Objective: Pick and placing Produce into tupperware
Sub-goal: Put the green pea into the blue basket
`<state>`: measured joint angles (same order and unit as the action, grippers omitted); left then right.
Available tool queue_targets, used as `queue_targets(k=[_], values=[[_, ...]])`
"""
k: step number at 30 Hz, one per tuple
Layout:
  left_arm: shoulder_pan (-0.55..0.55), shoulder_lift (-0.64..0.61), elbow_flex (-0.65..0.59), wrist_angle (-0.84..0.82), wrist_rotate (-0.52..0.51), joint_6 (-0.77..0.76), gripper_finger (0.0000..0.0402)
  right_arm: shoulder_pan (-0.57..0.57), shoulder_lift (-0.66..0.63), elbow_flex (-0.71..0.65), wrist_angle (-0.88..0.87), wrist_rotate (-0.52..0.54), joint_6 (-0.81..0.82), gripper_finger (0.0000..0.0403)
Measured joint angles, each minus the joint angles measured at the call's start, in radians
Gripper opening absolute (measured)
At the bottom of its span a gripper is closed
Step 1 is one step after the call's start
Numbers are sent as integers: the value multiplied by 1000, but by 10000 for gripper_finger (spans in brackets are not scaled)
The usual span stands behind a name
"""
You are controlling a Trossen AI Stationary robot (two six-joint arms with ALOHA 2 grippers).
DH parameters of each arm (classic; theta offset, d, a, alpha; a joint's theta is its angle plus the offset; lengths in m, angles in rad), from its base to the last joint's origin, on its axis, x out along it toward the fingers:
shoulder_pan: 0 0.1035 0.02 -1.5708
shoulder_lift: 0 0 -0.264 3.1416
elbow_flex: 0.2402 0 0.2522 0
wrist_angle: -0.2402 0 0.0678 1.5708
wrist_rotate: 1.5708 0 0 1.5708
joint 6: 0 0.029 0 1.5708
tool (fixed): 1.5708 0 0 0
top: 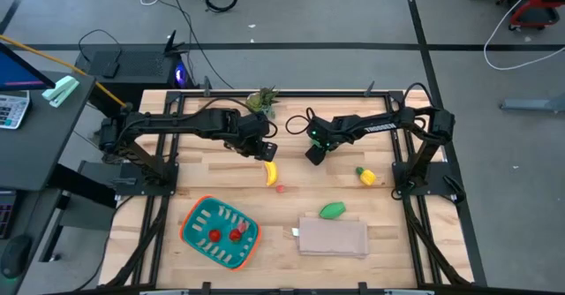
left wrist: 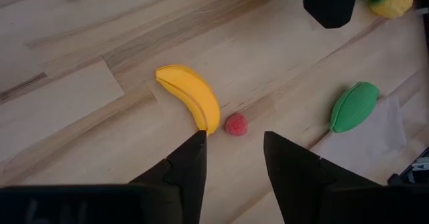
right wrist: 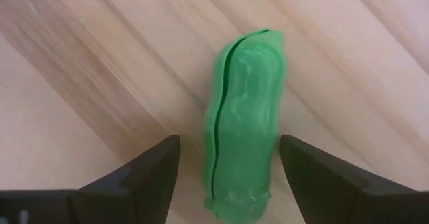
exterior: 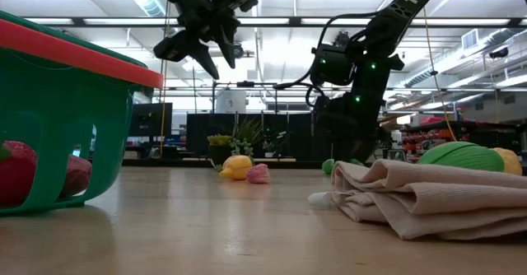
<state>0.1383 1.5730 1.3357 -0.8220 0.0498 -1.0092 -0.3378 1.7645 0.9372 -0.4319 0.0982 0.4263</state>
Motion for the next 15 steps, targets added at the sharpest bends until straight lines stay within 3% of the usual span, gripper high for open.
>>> queue_targets(k=[5,13,15], values=[[0,0,0,33,0,7,142,0,0,0,3,0,0,241],[-1,-32,0,99,45,11,114,0,0,-1,10,0,2,126],[0,-51,-1,113,45,11,108,0,-1,-1,14,-1,14,115]])
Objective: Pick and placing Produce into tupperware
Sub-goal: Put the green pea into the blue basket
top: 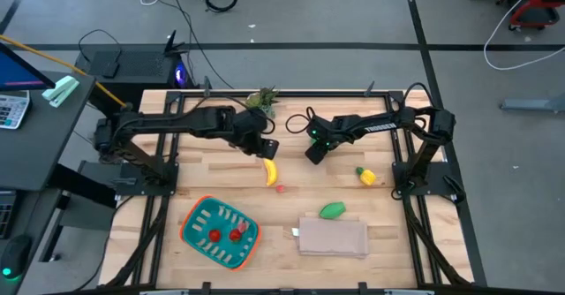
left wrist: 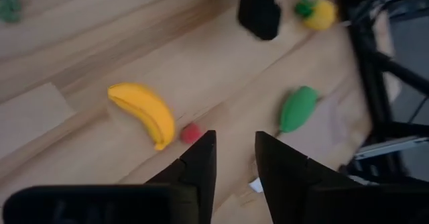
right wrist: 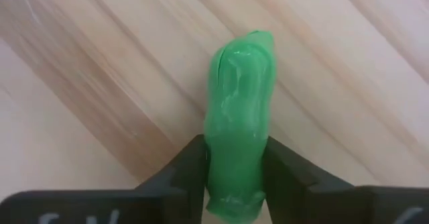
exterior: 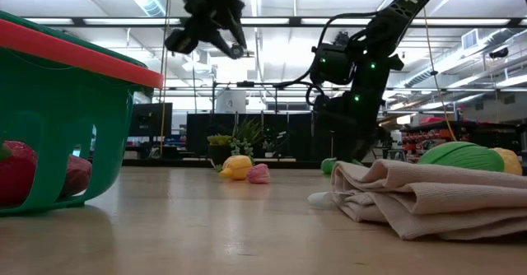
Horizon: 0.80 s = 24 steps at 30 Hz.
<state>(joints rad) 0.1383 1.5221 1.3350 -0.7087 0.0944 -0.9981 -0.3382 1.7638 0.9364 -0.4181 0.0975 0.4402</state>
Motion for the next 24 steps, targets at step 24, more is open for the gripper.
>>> queue_targets(k=[24], values=[[6,-346,0,22,-90,7,57,179,-150,169,305,-274,57,123]])
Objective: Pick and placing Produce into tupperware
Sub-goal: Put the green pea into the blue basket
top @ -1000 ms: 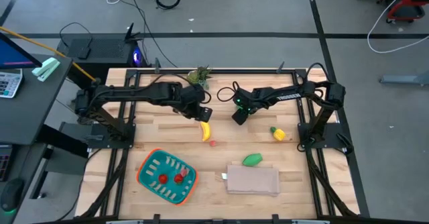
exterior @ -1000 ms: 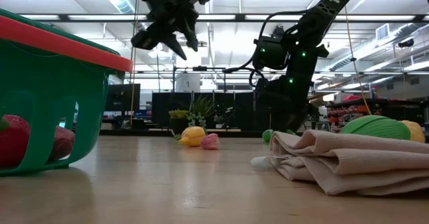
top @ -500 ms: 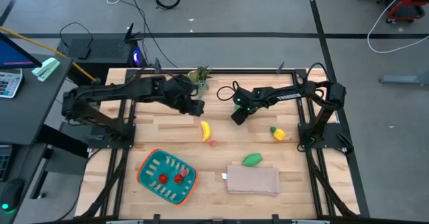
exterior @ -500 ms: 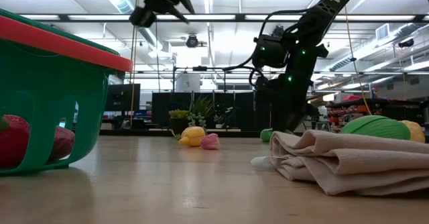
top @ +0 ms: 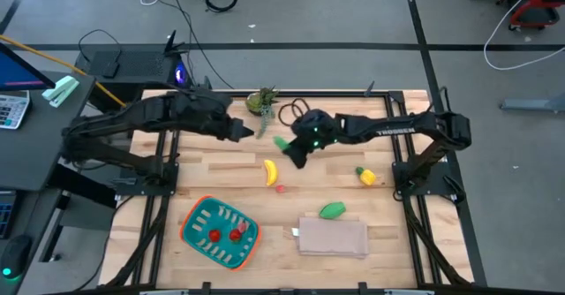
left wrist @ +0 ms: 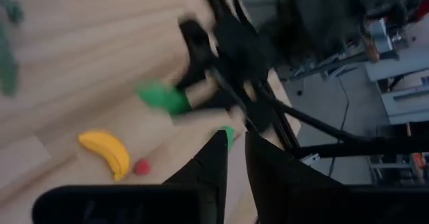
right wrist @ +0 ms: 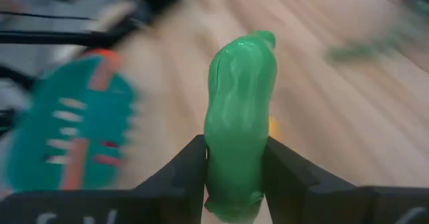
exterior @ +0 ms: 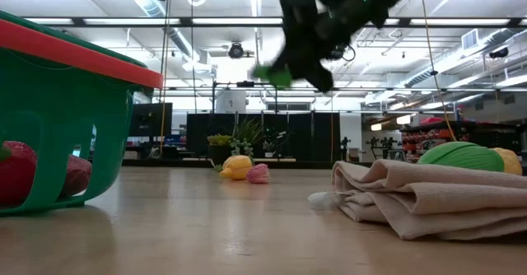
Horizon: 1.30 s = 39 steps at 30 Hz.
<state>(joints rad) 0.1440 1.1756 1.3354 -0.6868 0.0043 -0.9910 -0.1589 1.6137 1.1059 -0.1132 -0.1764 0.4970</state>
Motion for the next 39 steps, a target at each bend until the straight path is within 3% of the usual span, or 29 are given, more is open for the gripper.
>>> queue_targets(k=[9,20,27,39], values=[[26,-101,0,11,-88,88,42,240,145,333,41,10,-168,119],[78,-164,1,-7,-98,171,30,369,423,696,-42,-14,-253,125],[85,-205,1,-3,-95,200,28,410,553,791,-46,-13,-235,122],[88,-256,1,-82,-89,271,25,464,731,800,-2,-3,-157,126]])
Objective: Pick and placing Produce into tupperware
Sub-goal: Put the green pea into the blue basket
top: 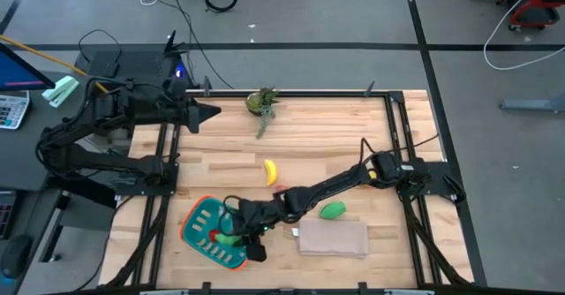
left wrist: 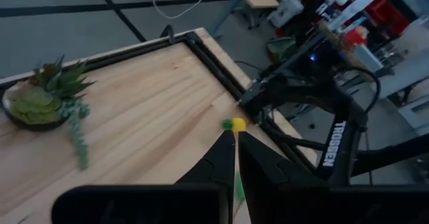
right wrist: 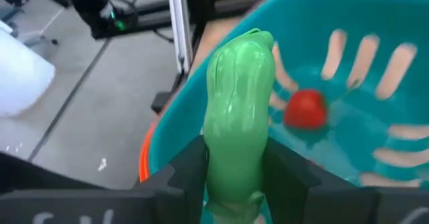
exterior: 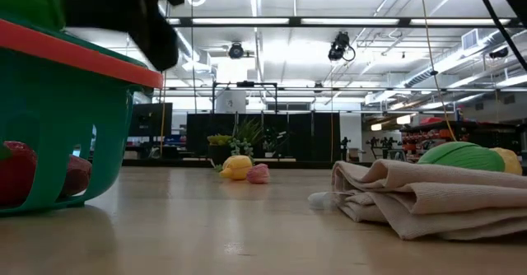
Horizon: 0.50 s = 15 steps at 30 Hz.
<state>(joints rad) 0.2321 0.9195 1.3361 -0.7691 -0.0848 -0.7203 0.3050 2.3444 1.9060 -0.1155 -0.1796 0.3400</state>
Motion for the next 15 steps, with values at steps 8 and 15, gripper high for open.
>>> queue_targets(k=[8,15], values=[[0,1,0,-34,4,22,26,14,51,0,34,9,-6,133],[0,2,0,-33,3,23,18,12,66,0,31,13,-36,135]])
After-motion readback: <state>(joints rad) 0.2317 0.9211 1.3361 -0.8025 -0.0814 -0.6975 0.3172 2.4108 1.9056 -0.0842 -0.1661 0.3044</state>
